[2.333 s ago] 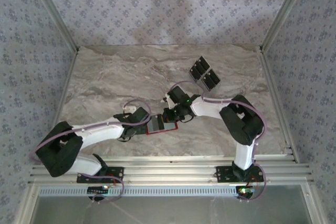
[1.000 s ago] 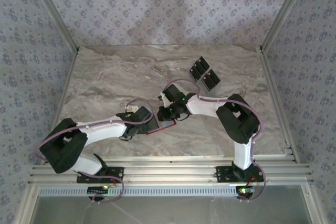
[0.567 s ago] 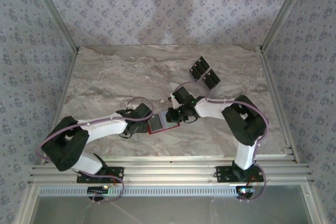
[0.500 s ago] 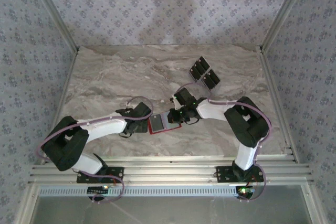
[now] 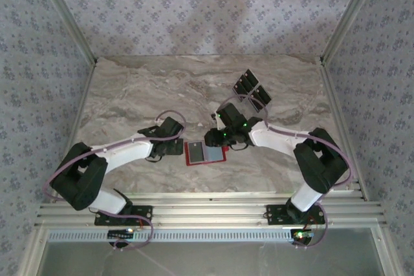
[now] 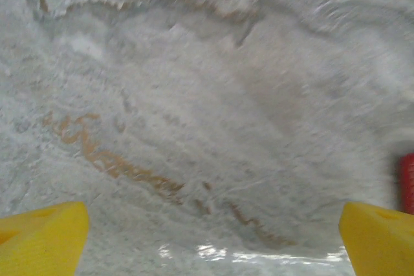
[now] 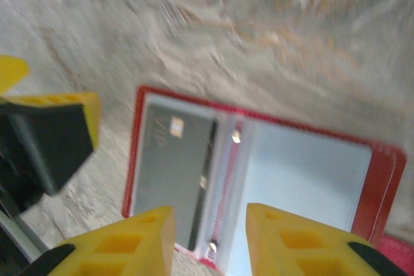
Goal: Put the credit cards into the card holder
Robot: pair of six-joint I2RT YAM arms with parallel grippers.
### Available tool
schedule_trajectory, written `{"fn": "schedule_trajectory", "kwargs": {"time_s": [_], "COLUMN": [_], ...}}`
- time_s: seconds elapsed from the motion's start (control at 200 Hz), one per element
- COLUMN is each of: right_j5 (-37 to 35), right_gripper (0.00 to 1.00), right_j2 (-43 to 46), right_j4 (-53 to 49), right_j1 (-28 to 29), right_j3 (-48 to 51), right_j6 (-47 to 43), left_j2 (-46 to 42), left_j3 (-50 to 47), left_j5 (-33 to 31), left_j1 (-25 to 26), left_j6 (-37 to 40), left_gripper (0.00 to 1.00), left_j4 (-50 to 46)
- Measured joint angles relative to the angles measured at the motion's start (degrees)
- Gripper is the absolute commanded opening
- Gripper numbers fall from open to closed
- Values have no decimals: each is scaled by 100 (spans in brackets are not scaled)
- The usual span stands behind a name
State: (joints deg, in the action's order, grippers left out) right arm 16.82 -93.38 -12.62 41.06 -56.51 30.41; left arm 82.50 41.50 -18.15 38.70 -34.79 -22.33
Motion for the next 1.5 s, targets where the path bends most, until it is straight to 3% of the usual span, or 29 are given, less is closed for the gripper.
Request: {"fn": "schedule_trajectory", "kwargs": {"time_s": [0.38,1.049,1.499], "right_j5": [-15,-105,2], "right_gripper": [41,45,44], "right_j2": [-385,-612,-918], "right_j4": [-389,-505,-188], "right_j1": [-195,-179,66], "right_j3": [-269,-251,-251], "right_j6": [-503,-610,-315], "left_j2": [-61,387,509], "left_j3": [0,-61,-39], "left_j5": [57,-212,-439], "left_j1": [680,970,894], "left_j6": [-417,-542,-474], "left_gripper": [100,100,100], "left_j4": [433,656,874]}}
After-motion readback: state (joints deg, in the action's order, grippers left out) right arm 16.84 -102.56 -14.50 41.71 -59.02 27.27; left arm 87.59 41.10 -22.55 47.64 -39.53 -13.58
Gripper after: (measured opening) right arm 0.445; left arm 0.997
